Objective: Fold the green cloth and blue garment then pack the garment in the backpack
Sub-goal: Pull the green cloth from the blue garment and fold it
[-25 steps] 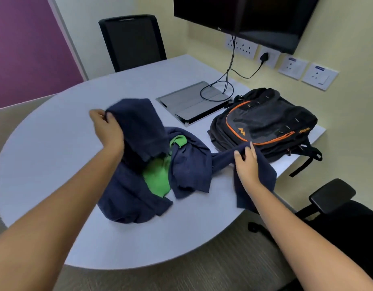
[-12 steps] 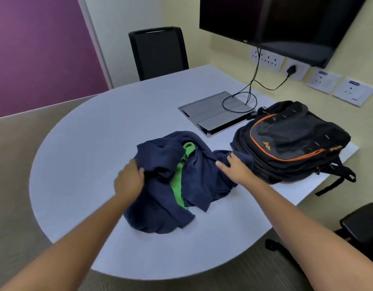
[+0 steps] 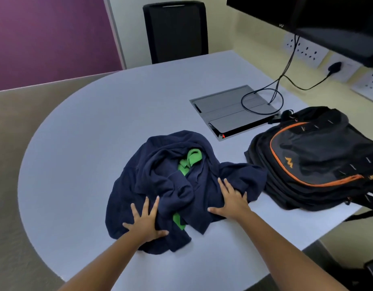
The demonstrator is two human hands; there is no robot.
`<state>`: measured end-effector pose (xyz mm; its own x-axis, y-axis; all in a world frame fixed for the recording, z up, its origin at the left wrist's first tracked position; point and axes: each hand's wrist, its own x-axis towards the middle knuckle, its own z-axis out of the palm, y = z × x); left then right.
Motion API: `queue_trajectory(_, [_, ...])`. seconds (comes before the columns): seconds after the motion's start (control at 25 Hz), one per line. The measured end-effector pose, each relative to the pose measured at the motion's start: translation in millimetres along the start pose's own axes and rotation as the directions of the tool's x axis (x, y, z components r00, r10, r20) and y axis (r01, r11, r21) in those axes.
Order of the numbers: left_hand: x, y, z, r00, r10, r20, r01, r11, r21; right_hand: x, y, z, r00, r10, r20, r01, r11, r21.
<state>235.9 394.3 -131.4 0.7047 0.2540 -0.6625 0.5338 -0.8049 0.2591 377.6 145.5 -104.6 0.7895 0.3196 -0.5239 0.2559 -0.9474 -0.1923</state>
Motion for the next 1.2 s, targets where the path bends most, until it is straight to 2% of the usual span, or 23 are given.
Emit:
queue_trajectory(0.28, [26.6, 12.9, -20.1, 0.999, -0.048, 0.002, 0.048, 0.999, -0.004, 42.1, -11.2, -9.1, 0.998, 0.053, 0.017, -0.051, 0.995, -0.084])
queue_trajectory(0.56, [50.6, 24.8, -34.7, 0.997, -0.074, -0.023, 0.074, 0.997, -0.012, 78.4, -4.7, -32.8, 0.999, -0.032, 0.024, 0.033, 0.999, -0.041])
queue_trajectory(0.76, [61.8, 27.2, -45.1, 0.996, -0.085, -0.006, 0.085, 0.996, -0.020, 85.9, -19.0, -37.3, 1.000, -0.006, 0.023, 0.007, 0.999, -0.031])
queue_trajectory(0.84, [62.8, 26.8, -44.7, 0.996, -0.085, -0.013, 0.084, 0.996, -0.028, 86.0, -22.6, -43.1, 1.000, -0.024, 0.004, 0.024, 0.997, 0.075])
queue_trajectory(0.96, [62.7, 26.1, -45.0, 0.996, -0.089, -0.012, 0.089, 0.996, -0.026, 81.9, -30.2, -52.2, 0.993, -0.079, -0.082, 0.102, 0.939, 0.329])
queue_trajectory(1.08, [62.4, 26.7, -44.4, 0.995, -0.091, -0.032, 0.089, 0.995, -0.040, 73.5, -44.5, -68.4, 0.977, -0.132, -0.169, 0.209, 0.765, 0.609])
queue_trajectory(1.12, [62.3, 26.5, -44.6, 0.995, -0.090, -0.038, 0.088, 0.995, -0.044, 73.3, -49.5, -77.9, 0.973, -0.112, -0.201, 0.214, 0.756, 0.618])
queue_trajectory(1.16, [62.2, 25.9, -44.7, 0.995, -0.089, -0.041, 0.087, 0.995, -0.045, 75.1, -54.2, -88.9, 0.965, -0.092, -0.244, 0.213, 0.819, 0.533])
queue_trajectory(1.2, [62.3, 25.8, -45.1, 0.995, -0.088, -0.041, 0.086, 0.995, -0.045, 78.2, -59.4, -100.6, 0.956, -0.084, -0.279, 0.186, 0.913, 0.362])
